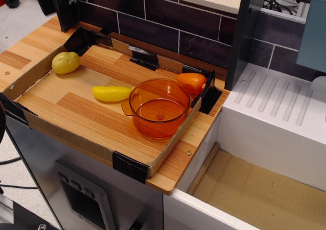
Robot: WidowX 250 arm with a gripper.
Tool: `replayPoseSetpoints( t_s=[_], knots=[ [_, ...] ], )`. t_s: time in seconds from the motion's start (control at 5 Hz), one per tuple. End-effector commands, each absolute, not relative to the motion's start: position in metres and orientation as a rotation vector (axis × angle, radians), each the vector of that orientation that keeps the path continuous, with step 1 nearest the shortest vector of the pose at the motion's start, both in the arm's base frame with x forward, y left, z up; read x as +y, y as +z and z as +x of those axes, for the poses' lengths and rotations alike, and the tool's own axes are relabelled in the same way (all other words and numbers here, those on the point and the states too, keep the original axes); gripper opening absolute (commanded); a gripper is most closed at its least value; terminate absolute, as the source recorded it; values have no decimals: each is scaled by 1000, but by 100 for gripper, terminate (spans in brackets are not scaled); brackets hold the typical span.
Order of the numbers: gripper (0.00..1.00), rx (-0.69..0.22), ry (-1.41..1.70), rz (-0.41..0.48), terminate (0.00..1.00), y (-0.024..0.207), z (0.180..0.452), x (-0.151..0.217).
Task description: Put potato in pot
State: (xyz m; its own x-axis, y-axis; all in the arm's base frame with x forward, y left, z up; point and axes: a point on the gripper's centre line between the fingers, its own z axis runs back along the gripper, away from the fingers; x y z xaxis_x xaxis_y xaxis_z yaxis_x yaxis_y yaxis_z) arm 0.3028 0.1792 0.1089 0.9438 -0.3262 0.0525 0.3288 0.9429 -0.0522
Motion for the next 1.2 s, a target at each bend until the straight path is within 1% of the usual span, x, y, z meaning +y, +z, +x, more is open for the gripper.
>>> replayPoseSetpoints(
  t_s=[0.0,0.2,0.4,0.6,1.0],
  knots=[
    [100,-113,-395,-59,0,94,318,181],
    [100,-80,-409,-75,0,83,319,183],
    [100,-83,-384,-79,0,68,324,183],
    [100,-74,-372,-78,0,60,324,181],
    [100,-67,-379,-45,0,47,320,183]
  ],
)
